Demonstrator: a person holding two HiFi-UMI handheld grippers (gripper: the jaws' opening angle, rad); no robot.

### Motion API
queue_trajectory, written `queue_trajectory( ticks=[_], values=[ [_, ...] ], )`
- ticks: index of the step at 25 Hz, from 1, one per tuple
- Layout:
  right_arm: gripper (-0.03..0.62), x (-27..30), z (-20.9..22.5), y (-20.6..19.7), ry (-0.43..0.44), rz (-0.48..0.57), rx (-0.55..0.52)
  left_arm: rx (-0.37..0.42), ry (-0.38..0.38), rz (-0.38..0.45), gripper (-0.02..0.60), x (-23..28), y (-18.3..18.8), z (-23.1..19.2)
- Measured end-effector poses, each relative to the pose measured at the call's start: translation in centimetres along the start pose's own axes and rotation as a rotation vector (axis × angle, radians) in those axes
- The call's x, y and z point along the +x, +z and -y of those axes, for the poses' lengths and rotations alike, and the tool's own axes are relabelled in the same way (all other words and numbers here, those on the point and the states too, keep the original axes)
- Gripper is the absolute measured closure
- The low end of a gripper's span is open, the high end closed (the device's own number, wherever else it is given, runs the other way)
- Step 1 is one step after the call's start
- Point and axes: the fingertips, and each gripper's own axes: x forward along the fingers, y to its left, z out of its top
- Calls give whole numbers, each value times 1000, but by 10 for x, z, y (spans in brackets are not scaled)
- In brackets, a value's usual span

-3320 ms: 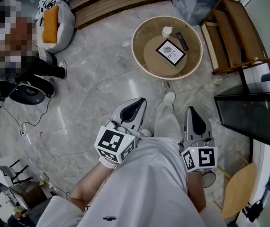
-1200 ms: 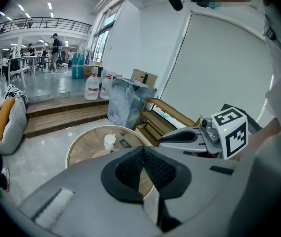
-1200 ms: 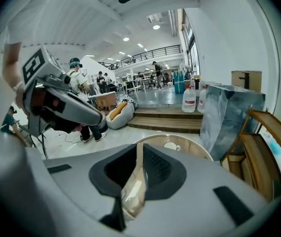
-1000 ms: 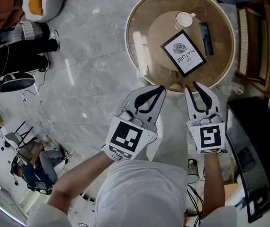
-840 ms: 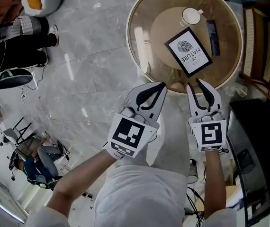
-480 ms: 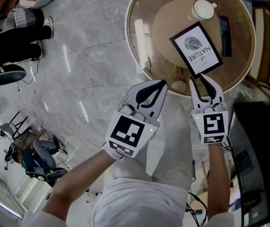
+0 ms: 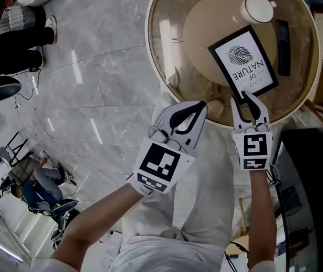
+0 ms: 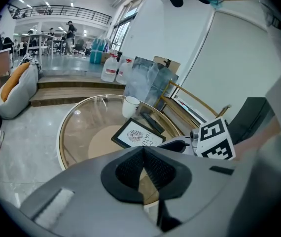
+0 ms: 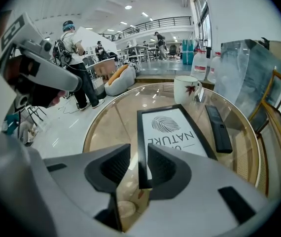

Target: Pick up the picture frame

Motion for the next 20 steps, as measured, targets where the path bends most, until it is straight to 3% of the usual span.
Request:
queue_trajectory(
  ticks=[8, 16, 20],
  values=[
    [500, 26, 6, -29, -57, -33, -22, -17, 5, -2, 578, 15, -22, -12],
    [507, 31, 6, -38, -128, -76, -198, -15, 4, -7, 578, 18, -32, -11],
    [518, 30, 7, -38, -135, -103, -175, -16, -1, -11, 578, 18, -34, -7]
  ],
)
